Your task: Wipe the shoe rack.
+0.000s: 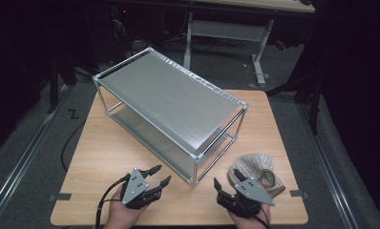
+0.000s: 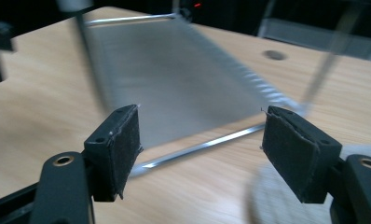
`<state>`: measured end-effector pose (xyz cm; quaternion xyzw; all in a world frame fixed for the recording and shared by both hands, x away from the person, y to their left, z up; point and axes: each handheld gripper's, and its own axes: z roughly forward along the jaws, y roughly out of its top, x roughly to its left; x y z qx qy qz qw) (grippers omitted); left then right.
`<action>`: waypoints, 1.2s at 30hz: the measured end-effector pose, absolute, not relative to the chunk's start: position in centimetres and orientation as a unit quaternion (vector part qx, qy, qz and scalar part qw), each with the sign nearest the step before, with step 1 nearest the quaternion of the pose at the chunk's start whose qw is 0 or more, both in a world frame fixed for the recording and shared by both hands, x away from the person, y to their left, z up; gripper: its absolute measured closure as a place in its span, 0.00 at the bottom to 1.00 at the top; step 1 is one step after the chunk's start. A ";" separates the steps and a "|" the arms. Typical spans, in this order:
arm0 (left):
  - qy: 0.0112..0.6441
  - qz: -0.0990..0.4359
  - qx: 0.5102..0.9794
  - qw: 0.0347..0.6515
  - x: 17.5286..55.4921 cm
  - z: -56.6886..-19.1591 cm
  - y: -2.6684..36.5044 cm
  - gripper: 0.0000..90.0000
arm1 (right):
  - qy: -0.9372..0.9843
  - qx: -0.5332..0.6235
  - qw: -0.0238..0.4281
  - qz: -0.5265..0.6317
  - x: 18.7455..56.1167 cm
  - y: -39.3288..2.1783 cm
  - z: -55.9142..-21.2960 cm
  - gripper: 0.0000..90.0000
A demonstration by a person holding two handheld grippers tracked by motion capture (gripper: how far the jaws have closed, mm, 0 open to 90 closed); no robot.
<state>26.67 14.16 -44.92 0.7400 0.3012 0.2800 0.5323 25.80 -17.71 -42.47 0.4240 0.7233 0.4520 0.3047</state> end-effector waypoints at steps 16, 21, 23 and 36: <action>0.366 0.286 0.716 0.522 26.9 -46.6 18.4 0.57 | 0.753 0.359 0.286 0.471 27.9 -10.2 -42.6 0.75; 0.368 0.290 0.714 0.520 26.8 -46.5 18.6 0.58 | 0.759 0.349 0.282 0.472 27.6 -11.1 -42.6 0.88; 0.370 0.291 0.713 0.519 26.9 -46.5 18.7 0.58 | 0.758 0.351 0.287 0.469 27.2 -11.9 -42.6 0.88; 0.391 0.311 0.707 0.500 27.5 -45.8 19.8 0.58 | 0.702 0.440 0.327 0.455 26.8 -21.6 -42.8 0.88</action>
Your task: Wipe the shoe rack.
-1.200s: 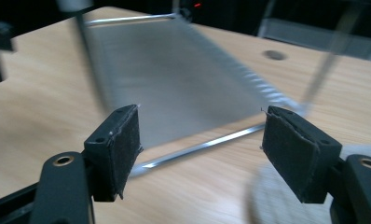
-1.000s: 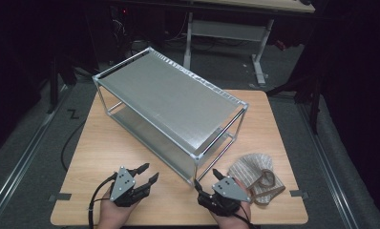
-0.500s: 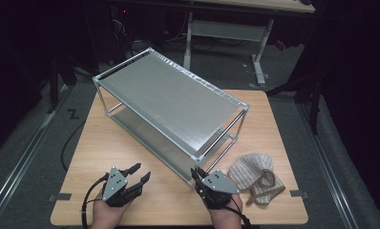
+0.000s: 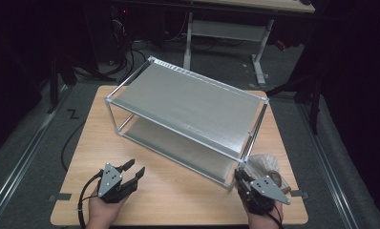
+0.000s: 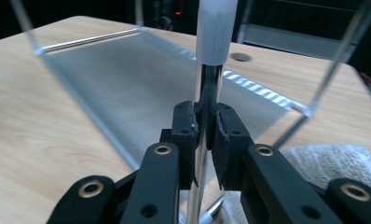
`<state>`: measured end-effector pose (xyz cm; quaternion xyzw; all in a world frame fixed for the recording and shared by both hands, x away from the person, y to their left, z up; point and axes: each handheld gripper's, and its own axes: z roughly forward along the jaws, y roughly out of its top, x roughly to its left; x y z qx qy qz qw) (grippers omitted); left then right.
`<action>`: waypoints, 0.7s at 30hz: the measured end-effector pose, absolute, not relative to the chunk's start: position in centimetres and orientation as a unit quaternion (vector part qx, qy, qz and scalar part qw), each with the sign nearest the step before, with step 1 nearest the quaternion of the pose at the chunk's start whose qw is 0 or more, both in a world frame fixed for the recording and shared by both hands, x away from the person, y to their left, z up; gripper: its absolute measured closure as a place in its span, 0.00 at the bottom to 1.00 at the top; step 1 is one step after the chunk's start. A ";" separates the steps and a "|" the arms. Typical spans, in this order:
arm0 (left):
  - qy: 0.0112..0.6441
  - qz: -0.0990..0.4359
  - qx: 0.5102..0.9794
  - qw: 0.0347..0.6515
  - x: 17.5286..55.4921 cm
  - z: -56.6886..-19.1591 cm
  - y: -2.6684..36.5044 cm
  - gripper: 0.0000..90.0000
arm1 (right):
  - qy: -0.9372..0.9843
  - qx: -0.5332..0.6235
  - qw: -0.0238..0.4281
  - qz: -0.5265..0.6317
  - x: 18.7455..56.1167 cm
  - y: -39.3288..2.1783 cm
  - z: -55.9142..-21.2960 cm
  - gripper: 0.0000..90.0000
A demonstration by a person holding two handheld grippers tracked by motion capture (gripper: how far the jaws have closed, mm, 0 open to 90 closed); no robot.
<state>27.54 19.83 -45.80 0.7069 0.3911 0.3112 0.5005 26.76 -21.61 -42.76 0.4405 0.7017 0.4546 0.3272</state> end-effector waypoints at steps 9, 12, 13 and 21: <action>0.431 0.359 0.695 0.450 30.0 -44.7 23.1 0.58 | 0.674 0.476 0.343 0.448 27.3 -24.8 -42.8 0.88; 0.449 0.370 0.689 0.433 31.5 -44.6 24.1 0.58 | 0.674 0.476 0.347 0.446 27.3 -24.6 -42.9 0.88; 0.457 0.370 0.686 0.427 32.1 -44.7 24.3 0.58 | 0.674 0.476 0.346 0.447 27.3 -24.6 -42.9 0.88; 0.496 0.365 0.674 0.407 37.0 -45.3 25.5 0.59 | 0.674 0.478 0.343 0.447 27.3 -24.6 -42.8 0.87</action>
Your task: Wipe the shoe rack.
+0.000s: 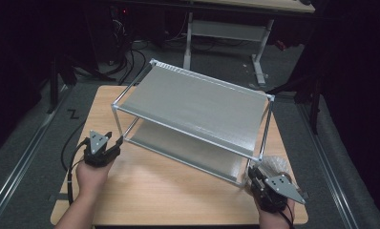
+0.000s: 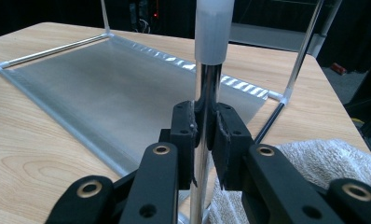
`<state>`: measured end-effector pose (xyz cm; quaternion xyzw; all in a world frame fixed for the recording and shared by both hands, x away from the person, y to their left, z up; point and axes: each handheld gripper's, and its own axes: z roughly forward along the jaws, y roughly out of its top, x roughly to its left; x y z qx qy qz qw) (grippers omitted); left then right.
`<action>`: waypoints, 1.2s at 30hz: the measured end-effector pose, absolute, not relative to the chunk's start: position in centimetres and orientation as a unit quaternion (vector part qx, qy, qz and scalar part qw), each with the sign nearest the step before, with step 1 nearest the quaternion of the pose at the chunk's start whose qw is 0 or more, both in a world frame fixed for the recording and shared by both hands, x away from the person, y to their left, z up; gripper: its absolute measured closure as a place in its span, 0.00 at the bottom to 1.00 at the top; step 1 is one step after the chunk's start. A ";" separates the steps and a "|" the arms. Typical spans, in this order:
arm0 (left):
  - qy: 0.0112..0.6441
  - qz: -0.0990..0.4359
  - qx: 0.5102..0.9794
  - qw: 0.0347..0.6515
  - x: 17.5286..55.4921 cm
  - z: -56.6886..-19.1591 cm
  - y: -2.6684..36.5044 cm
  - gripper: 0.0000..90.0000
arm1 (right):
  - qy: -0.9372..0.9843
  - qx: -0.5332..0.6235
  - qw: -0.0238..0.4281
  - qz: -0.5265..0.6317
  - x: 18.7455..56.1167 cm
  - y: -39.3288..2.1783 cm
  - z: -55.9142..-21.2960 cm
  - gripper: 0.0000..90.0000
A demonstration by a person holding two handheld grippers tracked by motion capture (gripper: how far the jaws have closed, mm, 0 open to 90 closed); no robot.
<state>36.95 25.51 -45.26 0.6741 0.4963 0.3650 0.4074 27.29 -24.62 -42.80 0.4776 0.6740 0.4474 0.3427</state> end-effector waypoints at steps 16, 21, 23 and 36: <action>0.517 0.361 0.660 0.409 41.8 -43.5 26.7 0.89 | 0.681 0.469 0.333 0.452 27.5 -24.2 -42.9 0.88; 0.519 0.371 0.650 0.413 39.1 -43.8 28.4 0.89 | 0.684 0.468 0.327 0.454 28.0 -23.5 -42.9 0.88; 0.520 0.376 0.645 0.415 37.8 -44.0 29.2 0.89 | 0.687 0.466 0.326 0.453 28.4 -23.0 -42.9 0.88; 0.508 0.372 0.643 0.437 33.8 -44.5 28.6 0.90 | 0.691 0.495 0.332 0.409 36.1 -23.3 -42.9 0.87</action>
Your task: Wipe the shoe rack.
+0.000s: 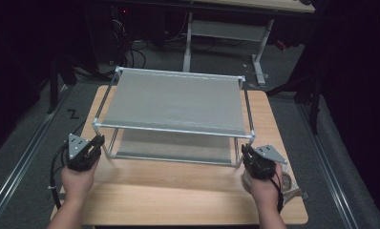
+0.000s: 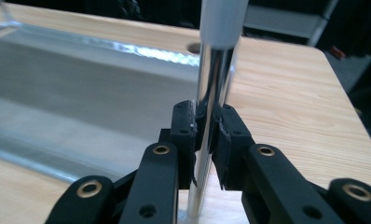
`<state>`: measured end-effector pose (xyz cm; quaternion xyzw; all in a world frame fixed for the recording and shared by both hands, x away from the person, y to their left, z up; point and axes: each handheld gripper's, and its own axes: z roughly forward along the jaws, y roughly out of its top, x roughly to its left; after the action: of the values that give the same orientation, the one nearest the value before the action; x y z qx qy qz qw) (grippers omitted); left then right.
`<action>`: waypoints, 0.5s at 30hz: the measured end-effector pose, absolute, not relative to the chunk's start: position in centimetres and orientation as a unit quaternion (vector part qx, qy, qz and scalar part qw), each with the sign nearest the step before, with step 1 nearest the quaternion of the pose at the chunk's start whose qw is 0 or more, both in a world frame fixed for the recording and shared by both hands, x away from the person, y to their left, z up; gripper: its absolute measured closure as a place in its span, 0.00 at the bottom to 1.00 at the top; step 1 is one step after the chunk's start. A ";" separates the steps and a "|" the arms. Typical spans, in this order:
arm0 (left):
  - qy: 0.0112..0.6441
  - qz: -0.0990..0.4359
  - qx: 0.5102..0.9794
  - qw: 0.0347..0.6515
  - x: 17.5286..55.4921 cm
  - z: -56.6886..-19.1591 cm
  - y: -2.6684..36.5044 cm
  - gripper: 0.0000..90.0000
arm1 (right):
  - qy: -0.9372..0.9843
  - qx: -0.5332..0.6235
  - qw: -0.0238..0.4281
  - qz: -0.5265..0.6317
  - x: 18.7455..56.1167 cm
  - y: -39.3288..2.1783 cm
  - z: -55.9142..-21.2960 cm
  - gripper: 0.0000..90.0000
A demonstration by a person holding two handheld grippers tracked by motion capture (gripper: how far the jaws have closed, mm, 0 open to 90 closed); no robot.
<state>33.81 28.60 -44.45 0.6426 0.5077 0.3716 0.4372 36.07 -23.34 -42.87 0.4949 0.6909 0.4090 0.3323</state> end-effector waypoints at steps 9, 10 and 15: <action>0.490 0.371 0.648 0.449 32.1 -44.7 27.0 0.89 | 0.681 0.527 0.325 0.390 37.8 -25.2 -43.3 0.87; 0.492 0.370 0.646 0.451 32.2 -44.7 27.1 0.89 | 0.680 0.527 0.323 0.395 37.6 -25.2 -43.3 0.87; 0.499 0.367 0.645 0.447 32.9 -44.5 27.5 0.89 | 0.679 0.515 0.332 0.404 36.6 -24.7 -43.5 0.78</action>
<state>32.90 27.51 -44.51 0.6452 0.4994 0.3669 0.4469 36.58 -24.65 -43.45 0.5147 0.6792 0.4039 0.3325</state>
